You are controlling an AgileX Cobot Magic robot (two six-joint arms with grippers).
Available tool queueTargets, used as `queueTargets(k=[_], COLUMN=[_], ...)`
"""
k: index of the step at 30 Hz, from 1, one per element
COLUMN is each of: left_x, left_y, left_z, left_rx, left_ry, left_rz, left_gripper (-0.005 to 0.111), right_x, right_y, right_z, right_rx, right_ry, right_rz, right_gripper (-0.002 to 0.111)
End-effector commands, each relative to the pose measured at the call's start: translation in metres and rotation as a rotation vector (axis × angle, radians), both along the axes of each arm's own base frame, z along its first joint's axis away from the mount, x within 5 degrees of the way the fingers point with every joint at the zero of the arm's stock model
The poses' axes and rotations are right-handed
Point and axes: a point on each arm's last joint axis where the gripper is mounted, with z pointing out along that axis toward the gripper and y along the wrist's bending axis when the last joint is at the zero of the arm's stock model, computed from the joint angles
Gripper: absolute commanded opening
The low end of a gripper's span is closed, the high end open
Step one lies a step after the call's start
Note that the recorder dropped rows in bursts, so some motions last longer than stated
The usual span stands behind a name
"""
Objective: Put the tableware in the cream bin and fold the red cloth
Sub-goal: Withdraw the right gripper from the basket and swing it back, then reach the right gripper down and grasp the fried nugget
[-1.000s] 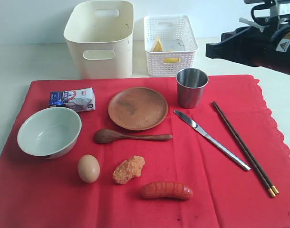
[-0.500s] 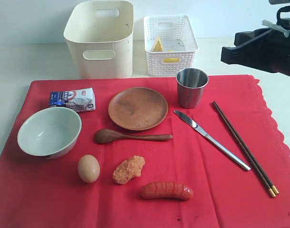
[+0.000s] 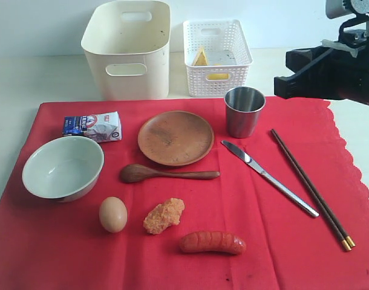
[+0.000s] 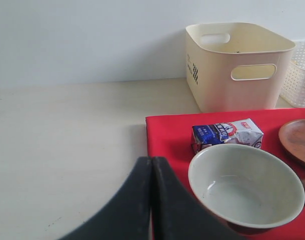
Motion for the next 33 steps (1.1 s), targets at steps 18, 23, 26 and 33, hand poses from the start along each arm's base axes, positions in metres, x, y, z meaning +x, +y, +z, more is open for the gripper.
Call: queueTargets(k=[18, 23, 26, 33], left_x=[0.000, 0.000, 0.000, 0.000], left_y=[0.000, 0.000, 0.000, 0.000], left_z=[0.001, 0.001, 0.001, 0.001], left_rx=[-0.013, -0.013, -0.013, -0.013], left_ry=[-0.008, -0.008, -0.008, -0.008], left_rz=[0.001, 0.001, 0.001, 0.001], left_gripper=[0.001, 0.001, 0.001, 0.001], right_x=[0.004, 0.001, -0.007, -0.025], right_y=[0.052, 0.073, 0.091, 0.132], right_z=[-0.017, -0.027, -0.031, -0.045], right_rx=[0.082, 0.028, -0.031, -0.126], right_ry=[0.265, 0.315, 0.303, 0.309], right_rz=[0.496, 0.527, 0.565, 0.635], right_gripper=[0.000, 0.000, 0.000, 0.000])
